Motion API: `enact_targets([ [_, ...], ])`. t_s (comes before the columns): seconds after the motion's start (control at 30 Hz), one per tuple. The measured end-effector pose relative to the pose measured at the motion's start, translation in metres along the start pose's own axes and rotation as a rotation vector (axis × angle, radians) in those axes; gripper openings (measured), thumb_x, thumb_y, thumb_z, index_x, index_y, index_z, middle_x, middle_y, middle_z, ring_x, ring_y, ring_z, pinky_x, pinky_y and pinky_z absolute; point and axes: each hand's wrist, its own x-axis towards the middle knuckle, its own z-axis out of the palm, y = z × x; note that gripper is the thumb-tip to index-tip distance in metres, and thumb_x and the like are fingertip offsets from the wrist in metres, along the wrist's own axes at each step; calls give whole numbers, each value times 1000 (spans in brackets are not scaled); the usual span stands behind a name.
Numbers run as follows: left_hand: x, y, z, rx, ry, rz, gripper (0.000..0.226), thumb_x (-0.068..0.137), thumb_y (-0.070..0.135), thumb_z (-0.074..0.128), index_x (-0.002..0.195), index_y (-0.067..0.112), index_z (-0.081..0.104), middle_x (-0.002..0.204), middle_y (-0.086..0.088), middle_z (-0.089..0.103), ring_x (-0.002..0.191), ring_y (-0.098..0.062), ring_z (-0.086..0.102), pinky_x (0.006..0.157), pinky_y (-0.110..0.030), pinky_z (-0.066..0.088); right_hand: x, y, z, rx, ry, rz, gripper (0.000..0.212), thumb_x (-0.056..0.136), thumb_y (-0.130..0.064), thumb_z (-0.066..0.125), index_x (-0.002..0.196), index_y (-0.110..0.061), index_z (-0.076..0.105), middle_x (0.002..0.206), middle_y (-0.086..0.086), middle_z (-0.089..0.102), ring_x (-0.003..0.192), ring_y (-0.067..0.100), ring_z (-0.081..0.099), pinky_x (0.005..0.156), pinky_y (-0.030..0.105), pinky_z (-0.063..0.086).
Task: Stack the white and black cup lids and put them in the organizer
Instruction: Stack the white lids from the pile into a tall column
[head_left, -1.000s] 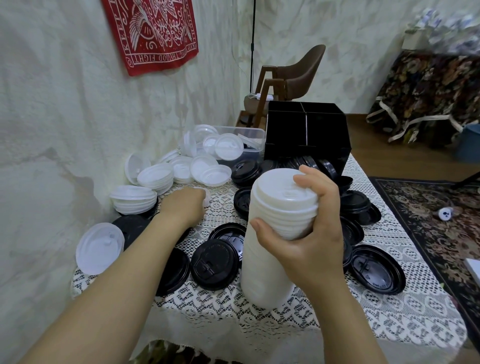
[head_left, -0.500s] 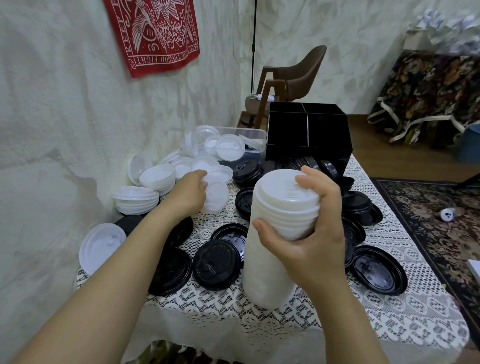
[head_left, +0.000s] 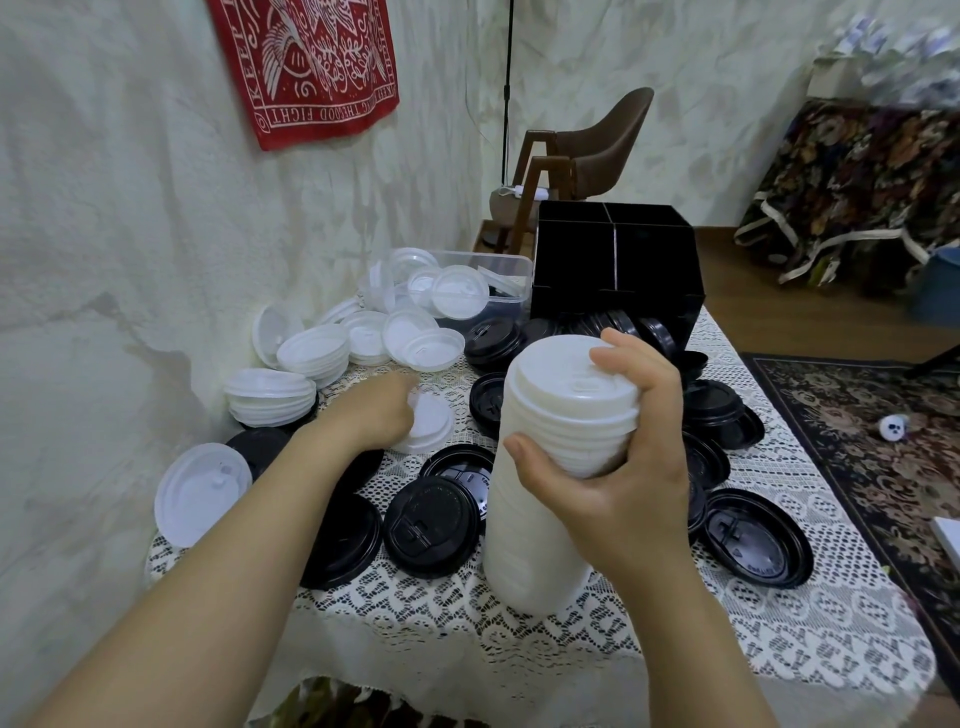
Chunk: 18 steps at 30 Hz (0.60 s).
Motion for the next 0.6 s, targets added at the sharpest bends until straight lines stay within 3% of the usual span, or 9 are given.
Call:
enact_targets([
  [0.07,0,1,0,-22,-91,43,70,85,-2,49,150,18,32,155,-5,33,140,-24,34,112,-33,29,0,0,0,-2,4,-3,60,70,-36,74,120,-32,42,134,-8,40,131,5,39,106,13,29],
  [0.2,2,-3,7,23,-157,116,83,70,2,59,145,31,39,151,2,40,134,-21,42,109,-40,38,0,0,0,4,7,8,60,69,-36,75,120,-33,42,135,-3,41,131,4,39,105,13,29],
  [0.33,3,3,3,43,-124,87,75,73,9,66,142,28,44,140,-3,50,110,-22,56,90,-31,48,0,0,0,-5,-1,10,60,69,-35,74,119,-31,42,133,3,43,129,2,40,103,11,29],
  [0.5,6,2,6,195,-16,91,73,82,55,64,142,21,41,143,-8,42,128,-27,44,101,-39,40,0,0,0,-7,1,11,60,70,-37,74,120,-29,42,134,1,42,130,2,39,104,11,29],
  [0.6,10,-3,9,122,-58,130,80,71,50,73,139,20,43,140,-6,45,127,-26,43,105,-44,39,0,0,-1,-9,0,7,60,70,-36,74,120,-28,43,133,5,43,130,4,40,104,12,29],
])
